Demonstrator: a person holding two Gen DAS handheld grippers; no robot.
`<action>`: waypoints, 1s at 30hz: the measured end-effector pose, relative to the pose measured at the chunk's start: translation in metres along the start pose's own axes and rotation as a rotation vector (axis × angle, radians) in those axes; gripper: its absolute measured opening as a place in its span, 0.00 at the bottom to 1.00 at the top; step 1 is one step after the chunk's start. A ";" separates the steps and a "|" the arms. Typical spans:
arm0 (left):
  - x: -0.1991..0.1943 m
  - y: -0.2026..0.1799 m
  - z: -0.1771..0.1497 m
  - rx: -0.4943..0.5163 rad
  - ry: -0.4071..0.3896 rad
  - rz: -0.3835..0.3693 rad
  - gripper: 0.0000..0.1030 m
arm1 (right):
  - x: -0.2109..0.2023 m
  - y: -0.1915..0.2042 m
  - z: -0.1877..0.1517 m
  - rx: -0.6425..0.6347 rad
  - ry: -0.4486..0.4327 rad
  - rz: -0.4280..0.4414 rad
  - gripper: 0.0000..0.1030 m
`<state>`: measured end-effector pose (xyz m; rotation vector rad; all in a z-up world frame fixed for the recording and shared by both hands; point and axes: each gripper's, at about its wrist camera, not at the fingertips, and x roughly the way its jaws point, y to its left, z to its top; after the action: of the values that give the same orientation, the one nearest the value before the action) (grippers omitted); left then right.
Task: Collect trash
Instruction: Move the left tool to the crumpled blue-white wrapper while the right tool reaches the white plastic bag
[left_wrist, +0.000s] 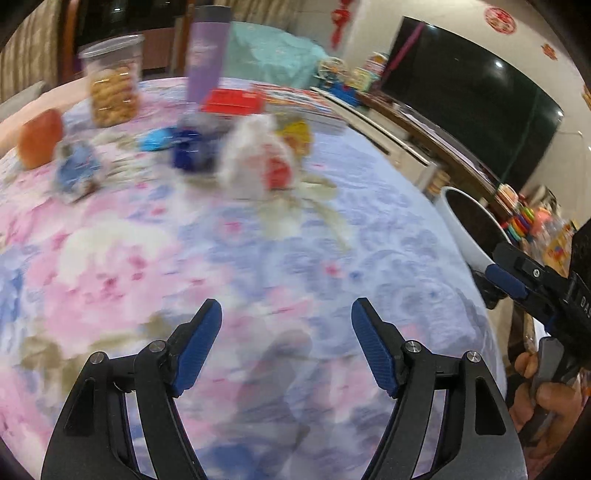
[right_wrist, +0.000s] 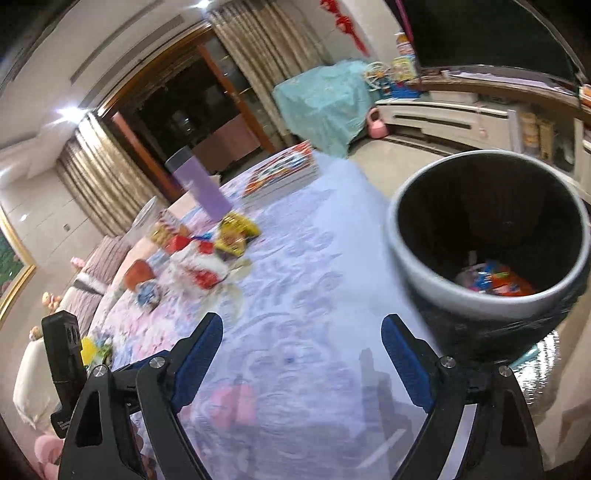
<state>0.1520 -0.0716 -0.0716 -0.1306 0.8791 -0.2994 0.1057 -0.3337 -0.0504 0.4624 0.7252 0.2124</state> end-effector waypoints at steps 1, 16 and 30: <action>-0.002 0.006 0.000 -0.008 -0.004 0.010 0.72 | 0.004 0.007 -0.002 -0.010 -0.001 0.009 0.87; -0.036 0.110 -0.006 -0.135 -0.050 0.156 0.72 | 0.063 0.105 -0.020 -0.159 0.073 -0.016 1.00; -0.034 0.168 0.033 -0.207 -0.080 0.157 0.73 | 0.112 0.146 -0.004 -0.183 0.055 -0.050 1.00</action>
<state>0.1917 0.0983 -0.0649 -0.2621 0.8348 -0.0552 0.1812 -0.1660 -0.0496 0.2644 0.7630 0.2430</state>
